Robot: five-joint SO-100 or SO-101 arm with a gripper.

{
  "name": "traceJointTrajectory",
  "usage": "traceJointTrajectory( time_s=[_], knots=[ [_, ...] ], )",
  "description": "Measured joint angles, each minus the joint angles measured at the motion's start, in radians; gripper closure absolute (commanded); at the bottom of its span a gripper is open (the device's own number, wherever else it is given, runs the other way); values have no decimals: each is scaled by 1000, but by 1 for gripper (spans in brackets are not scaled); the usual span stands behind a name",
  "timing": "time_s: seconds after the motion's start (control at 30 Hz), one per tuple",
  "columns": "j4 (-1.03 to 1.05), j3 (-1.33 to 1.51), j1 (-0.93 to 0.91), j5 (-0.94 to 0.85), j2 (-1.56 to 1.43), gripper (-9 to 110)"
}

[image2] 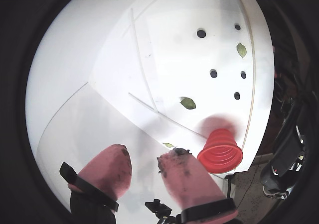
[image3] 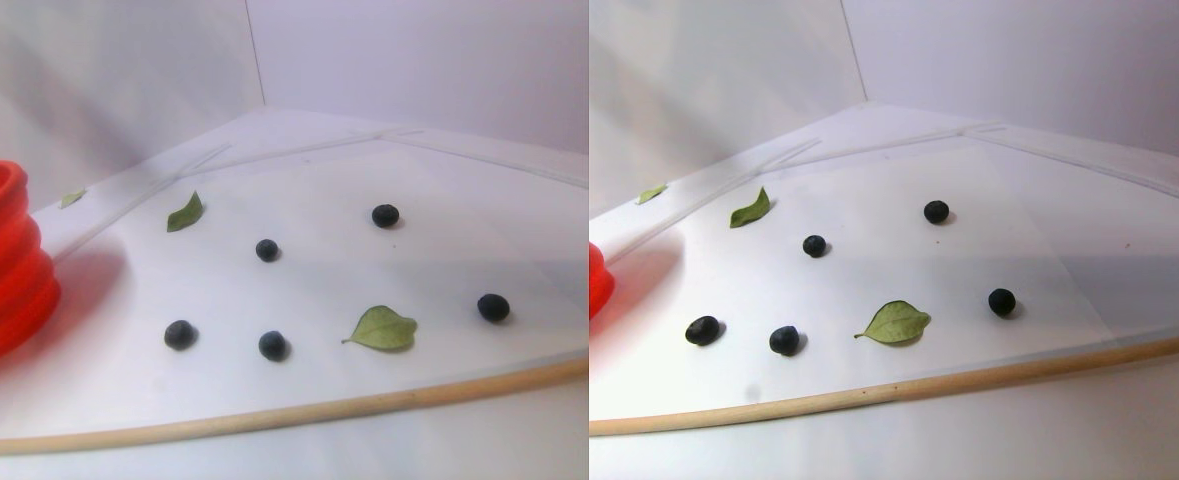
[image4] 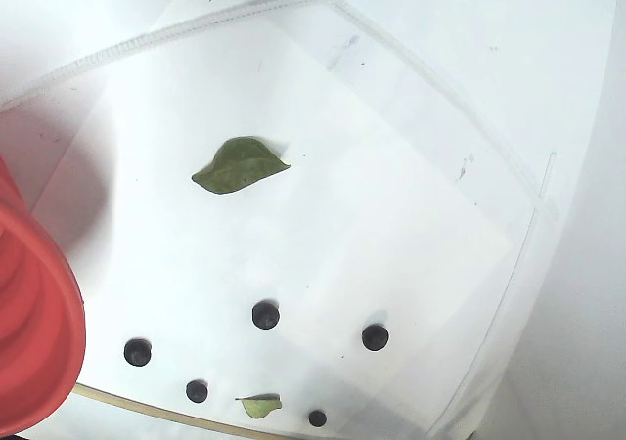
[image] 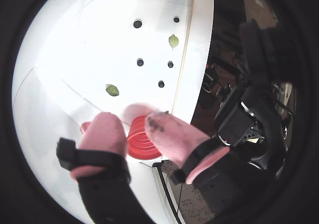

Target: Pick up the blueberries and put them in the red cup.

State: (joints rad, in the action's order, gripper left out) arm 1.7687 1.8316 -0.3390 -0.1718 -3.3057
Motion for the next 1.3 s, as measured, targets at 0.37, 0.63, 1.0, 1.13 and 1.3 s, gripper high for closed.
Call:
traceJointTrajectory(
  time_s=[0.37, 0.63, 1.0, 1.13, 1.3],
  knots=[
    [0, 0, 38, 0, 0, 91],
    [0, 0, 71, 0, 0, 91],
    [-11, 0, 58, 0, 0, 90],
    [-11, 0, 58, -14, 0, 91],
    [-11, 0, 89, -26, 0, 91]
  ],
)
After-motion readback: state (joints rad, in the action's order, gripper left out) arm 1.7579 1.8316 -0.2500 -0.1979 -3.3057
